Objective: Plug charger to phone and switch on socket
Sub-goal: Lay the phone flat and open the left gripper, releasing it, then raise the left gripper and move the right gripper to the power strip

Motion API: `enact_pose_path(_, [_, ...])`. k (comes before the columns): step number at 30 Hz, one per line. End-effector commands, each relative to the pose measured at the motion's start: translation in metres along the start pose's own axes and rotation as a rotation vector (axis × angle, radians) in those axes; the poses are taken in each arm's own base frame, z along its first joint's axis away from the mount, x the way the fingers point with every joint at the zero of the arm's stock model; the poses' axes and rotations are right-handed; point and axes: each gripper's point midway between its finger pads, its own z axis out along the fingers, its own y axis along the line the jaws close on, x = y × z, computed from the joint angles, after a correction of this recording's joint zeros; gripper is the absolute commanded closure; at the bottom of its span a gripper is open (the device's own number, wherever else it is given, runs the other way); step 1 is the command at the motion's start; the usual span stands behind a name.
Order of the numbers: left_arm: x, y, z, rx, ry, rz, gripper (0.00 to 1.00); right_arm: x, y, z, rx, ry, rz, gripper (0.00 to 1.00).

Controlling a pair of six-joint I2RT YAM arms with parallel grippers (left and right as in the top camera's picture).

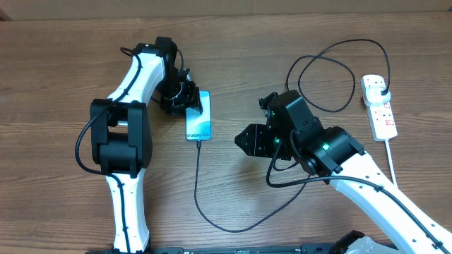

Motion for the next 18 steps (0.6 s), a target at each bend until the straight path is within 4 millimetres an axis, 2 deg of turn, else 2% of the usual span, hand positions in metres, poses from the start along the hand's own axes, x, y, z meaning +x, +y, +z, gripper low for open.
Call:
enact_pose_path(1, [-0.003,0.03,0.009,-0.137,-0.005,-0.02,0.4,-0.004,0.001,-0.002,0.001,-0.013,-0.007,0.6])
enact_pose_path(8, [-0.007,0.042,0.005,-0.213,-0.026,-0.041,0.43,-0.003,0.0,-0.002,0.005,-0.008,-0.005,0.6])
enact_pose_path(11, [-0.011,0.042,-0.005,-0.233,-0.049,-0.054,0.43,-0.002,-0.002,-0.002,0.012,-0.007,-0.004,0.6])
enact_pose_path(14, [-0.017,0.033,-0.025,-0.225,-0.091,-0.046,0.43,-0.003,-0.005,-0.002,0.03,-0.012,-0.001,0.6])
enact_pose_path(18, [-0.027,0.01,-0.077,-0.205,-0.197,-0.017,0.43,-0.002,-0.006,-0.002,0.032,-0.012,0.0,0.6])
